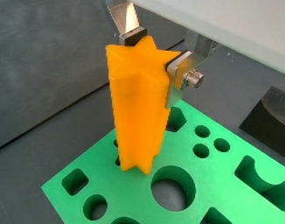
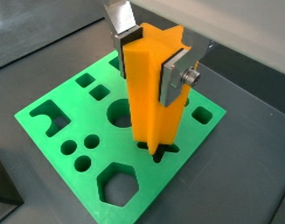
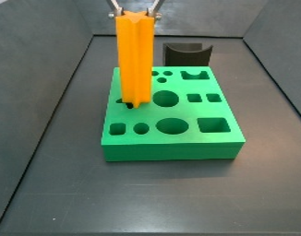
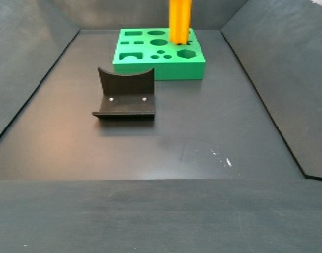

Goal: Insert the star object.

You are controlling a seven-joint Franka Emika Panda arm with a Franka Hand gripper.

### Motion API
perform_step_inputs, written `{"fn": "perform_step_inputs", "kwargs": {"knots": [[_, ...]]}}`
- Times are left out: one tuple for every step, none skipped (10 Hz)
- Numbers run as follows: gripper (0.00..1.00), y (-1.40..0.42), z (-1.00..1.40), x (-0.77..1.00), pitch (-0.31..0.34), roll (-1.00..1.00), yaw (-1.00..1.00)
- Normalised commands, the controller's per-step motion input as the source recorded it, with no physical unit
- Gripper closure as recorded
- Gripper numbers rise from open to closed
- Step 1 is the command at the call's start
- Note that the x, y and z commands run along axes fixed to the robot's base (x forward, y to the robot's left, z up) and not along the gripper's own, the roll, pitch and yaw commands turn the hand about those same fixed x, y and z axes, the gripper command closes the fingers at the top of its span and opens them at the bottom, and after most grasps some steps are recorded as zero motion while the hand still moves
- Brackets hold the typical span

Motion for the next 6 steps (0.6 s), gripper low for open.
{"fn": "perform_step_inputs", "kwargs": {"knots": [[1.00, 0.00, 0.00, -0.32, -0.057, 0.04, 0.00], [1.00, 0.00, -0.01, -0.29, -0.054, 0.04, 0.00], [1.00, 0.00, -0.14, -0.14, -0.020, 0.03, 0.00], [1.00, 0.00, -0.29, 0.01, 0.000, 0.01, 0.00], [1.00, 0.00, -0.39, 0.15, 0.000, 0.00, -0.01], [1.00, 0.00, -0.46, 0.13, 0.000, 0.00, -0.06]]}}
